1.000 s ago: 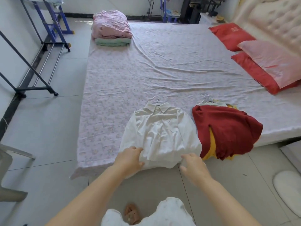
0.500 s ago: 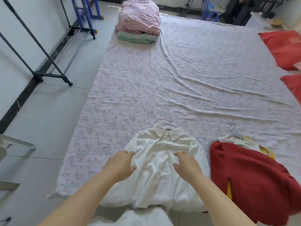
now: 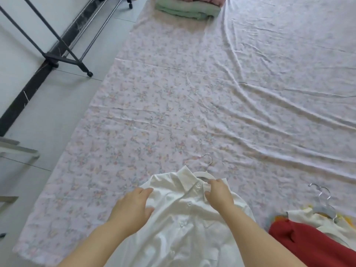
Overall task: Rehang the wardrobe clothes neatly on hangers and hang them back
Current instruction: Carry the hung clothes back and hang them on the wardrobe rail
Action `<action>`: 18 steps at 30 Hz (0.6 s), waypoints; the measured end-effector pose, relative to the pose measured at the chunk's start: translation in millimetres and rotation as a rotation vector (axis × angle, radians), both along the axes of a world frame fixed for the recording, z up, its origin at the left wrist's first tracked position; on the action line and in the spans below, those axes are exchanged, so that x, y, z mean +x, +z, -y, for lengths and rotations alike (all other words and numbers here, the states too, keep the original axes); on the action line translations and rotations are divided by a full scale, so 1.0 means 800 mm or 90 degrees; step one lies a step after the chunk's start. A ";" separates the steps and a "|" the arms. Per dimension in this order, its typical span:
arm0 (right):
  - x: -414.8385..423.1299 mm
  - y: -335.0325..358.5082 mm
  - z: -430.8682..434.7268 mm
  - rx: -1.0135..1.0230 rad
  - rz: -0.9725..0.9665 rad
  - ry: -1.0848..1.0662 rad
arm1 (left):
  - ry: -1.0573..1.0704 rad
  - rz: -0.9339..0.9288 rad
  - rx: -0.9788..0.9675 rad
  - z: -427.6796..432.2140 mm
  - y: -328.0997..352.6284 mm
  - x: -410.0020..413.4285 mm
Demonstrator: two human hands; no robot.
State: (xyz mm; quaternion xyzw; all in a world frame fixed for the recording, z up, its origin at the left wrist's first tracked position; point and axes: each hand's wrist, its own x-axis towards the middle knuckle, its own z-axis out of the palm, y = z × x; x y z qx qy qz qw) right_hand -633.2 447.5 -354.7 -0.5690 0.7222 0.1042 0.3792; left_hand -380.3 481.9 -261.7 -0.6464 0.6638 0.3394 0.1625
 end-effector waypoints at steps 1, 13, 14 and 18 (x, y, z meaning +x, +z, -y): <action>-0.002 -0.014 0.008 0.000 -0.008 0.000 | 0.004 0.005 0.006 0.005 -0.008 0.000; -0.002 -0.094 0.044 -0.021 -0.100 -0.024 | 0.007 0.046 0.027 0.003 -0.056 -0.002; -0.003 -0.091 0.043 -0.025 -0.109 -0.014 | 0.004 0.041 0.021 0.001 -0.055 -0.003; -0.008 -0.052 0.038 -0.057 -0.047 -0.049 | 0.007 0.019 -0.004 -0.009 -0.043 -0.009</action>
